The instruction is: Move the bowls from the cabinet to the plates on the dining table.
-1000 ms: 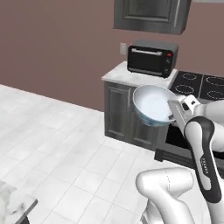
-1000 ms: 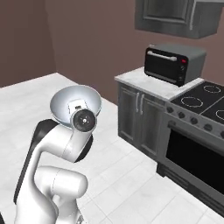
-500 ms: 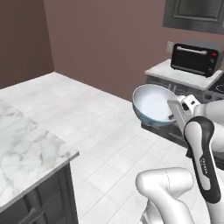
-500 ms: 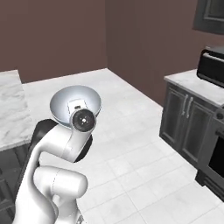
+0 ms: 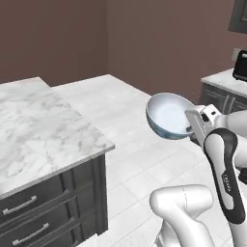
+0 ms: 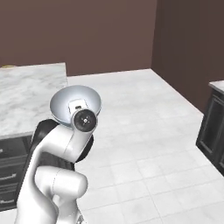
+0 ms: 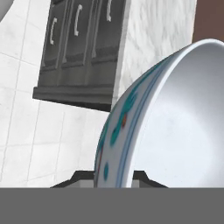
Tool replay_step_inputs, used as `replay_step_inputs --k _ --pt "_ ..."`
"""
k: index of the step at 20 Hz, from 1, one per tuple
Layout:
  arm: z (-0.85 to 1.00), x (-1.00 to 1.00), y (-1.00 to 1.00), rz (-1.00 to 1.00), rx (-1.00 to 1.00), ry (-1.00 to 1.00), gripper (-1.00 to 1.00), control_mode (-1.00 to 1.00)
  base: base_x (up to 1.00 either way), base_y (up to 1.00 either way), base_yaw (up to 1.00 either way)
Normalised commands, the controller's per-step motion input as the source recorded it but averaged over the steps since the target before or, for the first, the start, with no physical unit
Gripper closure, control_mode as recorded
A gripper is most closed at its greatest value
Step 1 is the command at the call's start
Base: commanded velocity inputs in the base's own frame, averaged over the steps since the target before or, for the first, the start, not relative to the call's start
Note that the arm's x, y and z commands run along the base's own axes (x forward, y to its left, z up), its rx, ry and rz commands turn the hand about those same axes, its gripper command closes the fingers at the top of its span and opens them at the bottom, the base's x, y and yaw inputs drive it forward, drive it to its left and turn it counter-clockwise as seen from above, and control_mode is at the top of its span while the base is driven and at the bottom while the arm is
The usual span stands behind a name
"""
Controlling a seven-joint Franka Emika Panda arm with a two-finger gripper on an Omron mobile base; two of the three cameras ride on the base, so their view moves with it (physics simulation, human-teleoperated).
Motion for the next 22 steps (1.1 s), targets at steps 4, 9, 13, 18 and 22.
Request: replay_step_inputs --k 4,9,13,18,22 --pt "0.0 0.0 0.0 0.0 0.0 0.0 1.0 1.0 0.0 0.89 0.3" --pt "0.0 0.0 0.0 0.0 0.0 0.0 1.0 1.0 0.0 1.0 0.27" --pt "0.0 0.0 0.0 0.0 0.0 0.0 1.0 1.0 -0.01 1.0 0.27" --pt "0.0 0.0 0.0 0.0 0.0 0.0 1.0 1.0 -0.04 1.0 0.3" --pt "0.0 0.0 0.0 0.0 0.0 0.0 1.0 1.0 0.0 1.0 0.29"
